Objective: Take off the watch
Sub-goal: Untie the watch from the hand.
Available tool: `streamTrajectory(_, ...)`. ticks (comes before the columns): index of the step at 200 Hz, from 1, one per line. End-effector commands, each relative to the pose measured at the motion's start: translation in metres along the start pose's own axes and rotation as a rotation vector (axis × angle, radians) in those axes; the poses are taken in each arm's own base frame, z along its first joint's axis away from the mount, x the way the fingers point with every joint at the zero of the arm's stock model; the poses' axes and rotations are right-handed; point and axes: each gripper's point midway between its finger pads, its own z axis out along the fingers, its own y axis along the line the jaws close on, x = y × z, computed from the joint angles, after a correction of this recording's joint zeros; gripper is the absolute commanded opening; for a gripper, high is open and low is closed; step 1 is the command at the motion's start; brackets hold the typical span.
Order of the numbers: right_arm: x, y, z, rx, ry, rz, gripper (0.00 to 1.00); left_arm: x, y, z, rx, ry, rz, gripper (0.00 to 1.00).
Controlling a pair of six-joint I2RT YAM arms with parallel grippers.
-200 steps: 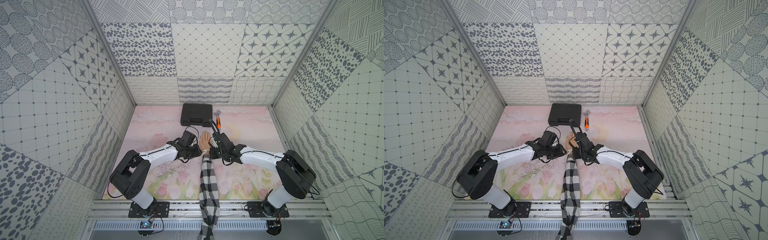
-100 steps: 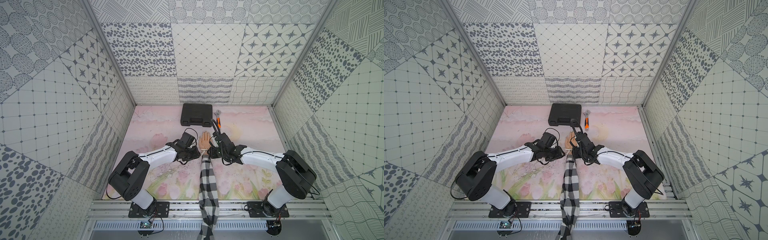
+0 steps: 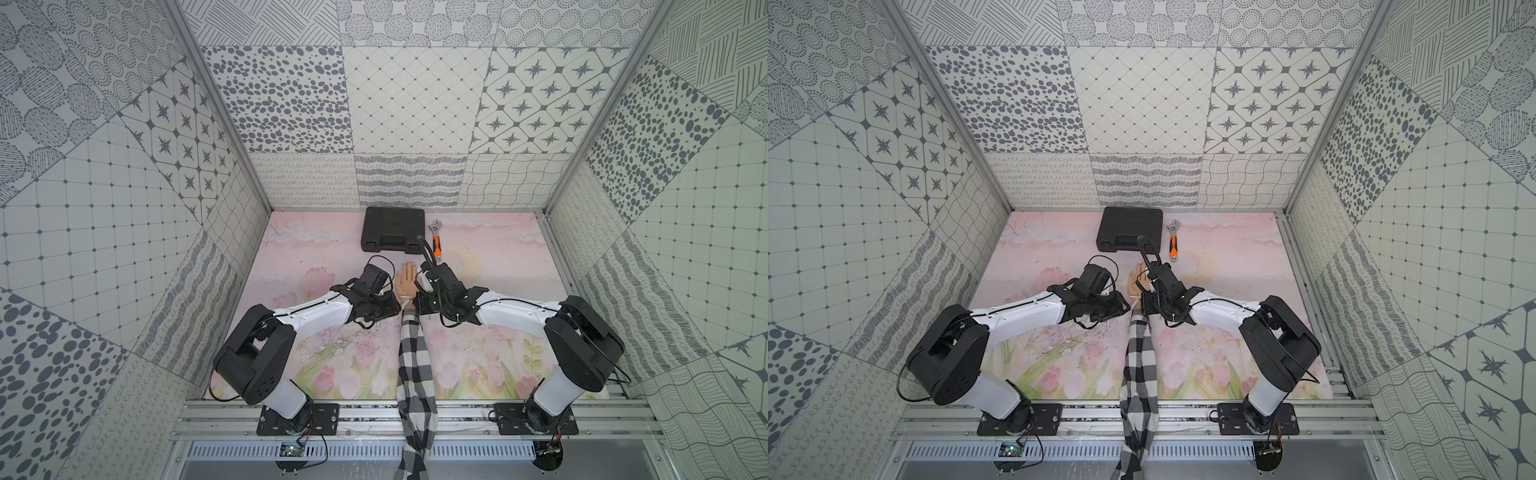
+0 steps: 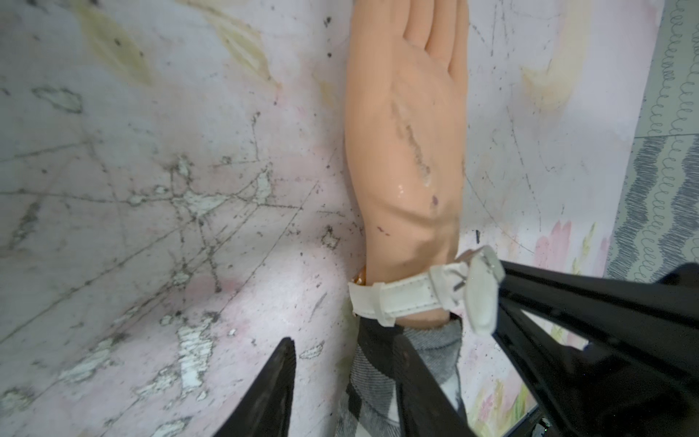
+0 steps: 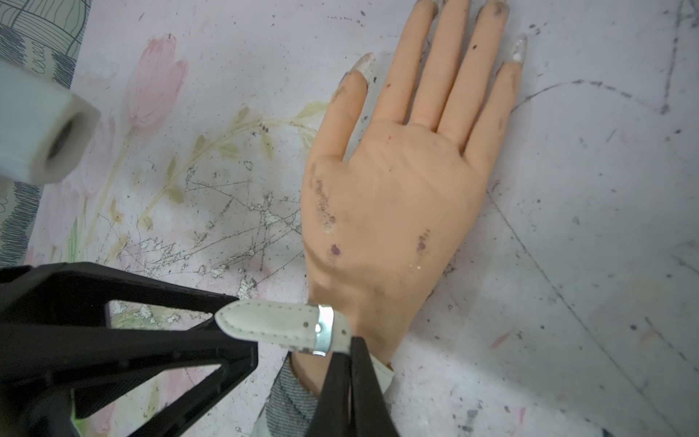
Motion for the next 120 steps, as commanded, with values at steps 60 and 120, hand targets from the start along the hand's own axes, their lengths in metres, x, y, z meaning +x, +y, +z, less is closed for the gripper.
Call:
streamTrajectory(60, -0.03, 0.024, -0.032, -0.082, -0.139, -0.057, 0.0, -0.047, -0.04, -0.024, 0.084, -0.092, 0.013, 0.48)
streamTrajectory(120, -0.026, 0.025, -0.026, -0.083, -0.121, -0.054, 0.0, -0.056, -0.065, -0.001, 0.12, -0.049, 0.027, 0.48)
